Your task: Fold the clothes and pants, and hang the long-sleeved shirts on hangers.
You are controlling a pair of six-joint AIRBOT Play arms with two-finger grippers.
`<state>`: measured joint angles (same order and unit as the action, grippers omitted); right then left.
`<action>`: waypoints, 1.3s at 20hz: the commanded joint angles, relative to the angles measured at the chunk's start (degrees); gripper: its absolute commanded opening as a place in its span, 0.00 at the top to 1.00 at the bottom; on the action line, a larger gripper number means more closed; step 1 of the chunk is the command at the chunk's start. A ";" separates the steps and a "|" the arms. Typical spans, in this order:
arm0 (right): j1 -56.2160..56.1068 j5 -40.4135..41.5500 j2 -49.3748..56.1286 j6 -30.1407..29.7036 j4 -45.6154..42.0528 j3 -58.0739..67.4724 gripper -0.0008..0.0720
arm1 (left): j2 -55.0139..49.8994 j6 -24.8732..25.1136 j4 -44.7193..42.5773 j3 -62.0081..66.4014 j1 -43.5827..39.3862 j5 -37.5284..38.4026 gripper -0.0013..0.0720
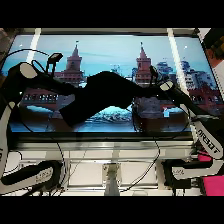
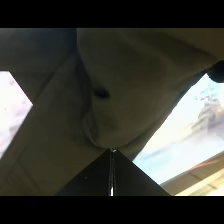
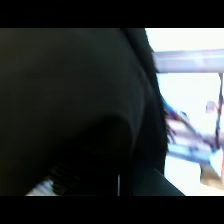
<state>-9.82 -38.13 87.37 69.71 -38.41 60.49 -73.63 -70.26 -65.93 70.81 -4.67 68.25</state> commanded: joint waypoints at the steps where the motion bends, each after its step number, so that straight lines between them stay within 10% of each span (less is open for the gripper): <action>1: 0.98 0.00 0.37 0.31 -2.32 6.23 0.97 | 0.04 0.04 0.02 -0.02 0.02 -2.40 0.98; 10: 1.97 -14.34 0.37 5.46 -2.54 37.99 0.97 | 0.04 2.40 -0.04 0.00 0.09 -5.97 0.98; 15: -9.33 -43.12 3.04 9.31 -4.13 34.93 0.97 | 0.04 3.23 -0.04 0.00 0.20 -8.68 0.98; 19: -23.08 -46.16 3.28 12.98 -10.93 24.46 0.97 | 0.04 3.19 -0.26 0.00 1.92 -11.28 0.97; 20: -25.53 -46.45 3.39 13.94 -14.56 23.08 0.93 | 0.04 3.19 -0.42 0.00 2.58 -11.23 0.97; 23: -28.00 -46.47 3.21 15.98 -21.24 23.04 0.28 | 0.04 3.19 -0.44 0.00 3.78 -11.28 0.97; 26: -24.17 -46.29 3.10 15.96 -22.03 25.20 0.26 | 0.00 3.21 -0.94 0.00 3.82 -11.28 0.95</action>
<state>-34.79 -83.29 90.52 84.68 -57.08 85.06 -73.63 -67.05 -66.41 70.81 -1.30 57.28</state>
